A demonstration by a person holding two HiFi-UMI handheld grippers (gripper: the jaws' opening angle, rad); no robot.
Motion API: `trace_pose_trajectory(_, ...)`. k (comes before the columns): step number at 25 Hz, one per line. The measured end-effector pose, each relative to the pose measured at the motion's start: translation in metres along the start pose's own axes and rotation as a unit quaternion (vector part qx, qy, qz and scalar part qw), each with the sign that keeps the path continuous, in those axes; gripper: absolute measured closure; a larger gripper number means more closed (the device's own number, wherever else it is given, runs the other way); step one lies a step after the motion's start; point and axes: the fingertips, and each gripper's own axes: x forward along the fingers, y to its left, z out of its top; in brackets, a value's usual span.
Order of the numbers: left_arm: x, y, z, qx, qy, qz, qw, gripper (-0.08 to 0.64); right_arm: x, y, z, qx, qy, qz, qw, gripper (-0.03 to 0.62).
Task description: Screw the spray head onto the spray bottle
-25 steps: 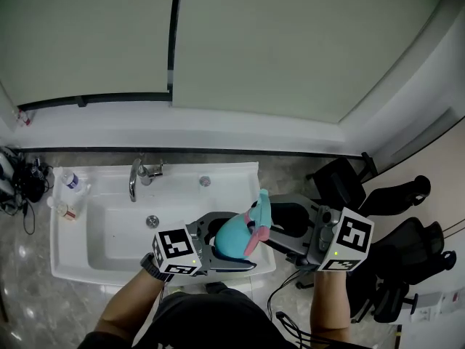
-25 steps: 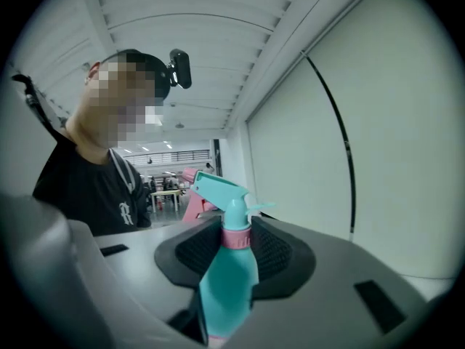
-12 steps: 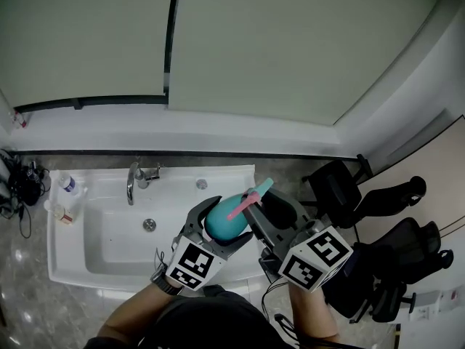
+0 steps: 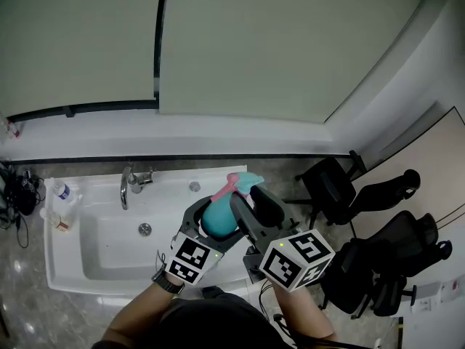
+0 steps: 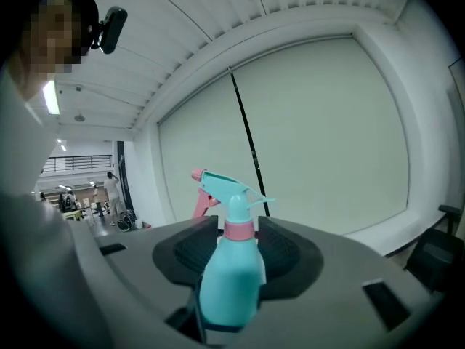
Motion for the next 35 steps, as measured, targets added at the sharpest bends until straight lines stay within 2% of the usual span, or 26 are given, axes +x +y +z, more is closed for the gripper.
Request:
trace_pose_trajectory(2, -0.002, -0.005, 0.005, -0.023, -0.019, -0.033, 0.999, 0.112, -0.007, 0.007, 0.003, -0.001, -0.003, 0.029, 1.0, 0.445)
trace_pose_trajectory(4, -0.007, -0.012, 0.01, -0.043, -0.033, -0.076, 0.9956, 0.112, -0.02, 0.016, 0.003, -0.004, -0.002, 0.078, 0.997, 0.445)
trace_pose_trajectory(6, -0.016, -0.019, 0.017, -0.059, -0.046, -0.128, 0.9889, 0.112, -0.038, 0.019, 0.007, -0.002, -0.011, 0.134, 0.991, 0.445)
trace_pose_trajectory(8, -0.028, -0.026, 0.025, -0.072, -0.057, -0.189, 0.9776, 0.112, -0.051, 0.011, 0.016, 0.014, -0.033, 0.185, 0.982, 0.445)
trace_pose_trajectory(10, -0.042, -0.037, 0.031, -0.078, -0.063, -0.253, 0.9621, 0.112, -0.057, 0.006, 0.023, 0.04, -0.039, 0.255, 0.965, 0.445)
trace_pose_trajectory(12, -0.052, -0.049, 0.034, -0.076, -0.065, -0.308, 0.9461, 0.112, -0.058, 0.019, 0.023, 0.042, -0.021, 0.34, 0.939, 0.445)
trace_pose_trajectory(14, -0.06, -0.062, 0.036, -0.075, -0.065, -0.353, 0.9304, 0.112, -0.055, 0.038, 0.019, 0.011, 0.004, 0.398, 0.917, 0.445)
trace_pose_trajectory(16, -0.065, -0.072, 0.039, -0.075, -0.062, -0.385, 0.9177, 0.112, -0.052, 0.053, 0.014, -0.017, 0.022, 0.432, 0.901, 0.445)
trace_pose_trajectory(18, -0.066, -0.077, 0.037, -0.071, -0.055, -0.397, 0.9132, 0.112, -0.051, 0.064, 0.014, -0.026, 0.026, 0.458, 0.888, 0.443)
trace_pose_trajectory(20, -0.066, -0.079, 0.034, -0.059, -0.042, -0.4, 0.9138, 0.112, -0.053, 0.07, 0.018, -0.022, 0.025, 0.479, 0.877, 0.442)
trace_pose_trajectory(22, -0.067, -0.082, 0.029, -0.044, -0.028, -0.401, 0.9146, 0.112, -0.054, 0.075, 0.02, -0.02, 0.026, 0.49, 0.871, 0.442)
trace_pose_trajectory(24, -0.067, -0.08, 0.028, -0.04, -0.026, -0.398, 0.9162, 0.112, -0.05, 0.076, 0.021, -0.023, 0.028, 0.486, 0.873, 0.443)
trace_pose_trajectory(25, -0.066, -0.078, 0.028, -0.037, -0.026, -0.389, 0.9199, 0.112, -0.048, 0.077, 0.022, -0.026, 0.027, 0.478, 0.877, 0.443)
trace_pose_trajectory(26, -0.064, -0.073, 0.028, -0.031, -0.026, -0.375, 0.9262, 0.112, -0.045, 0.076, 0.023, -0.031, 0.025, 0.465, 0.884, 0.443)
trace_pose_trajectory(28, -0.057, -0.062, 0.026, -0.013, -0.016, -0.332, 0.9432, 0.112, -0.038, 0.072, 0.023, -0.048, 0.022, 0.421, 0.906, 0.445)
trace_pose_trajectory(30, -0.049, -0.049, 0.023, 0.011, -0.001, -0.277, 0.9609, 0.112, -0.029, 0.064, 0.022, -0.062, 0.021, 0.363, 0.93, 0.445)
trace_pose_trajectory(32, -0.039, -0.036, 0.02, 0.036, 0.016, -0.209, 0.9771, 0.112, -0.021, 0.053, 0.021, -0.056, 0.018, 0.3, 0.952, 0.445)
trace_pose_trajectory(34, -0.031, -0.021, 0.015, 0.062, 0.039, -0.13, 0.9888, 0.112, -0.014, 0.039, 0.018, -0.033, 0.012, 0.236, 0.971, 0.445)
trace_pose_trajectory(35, -0.028, -0.013, 0.011, 0.079, 0.053, -0.088, 0.9916, 0.112, -0.01, 0.032, 0.016, -0.017, 0.008, 0.206, 0.978, 0.445)
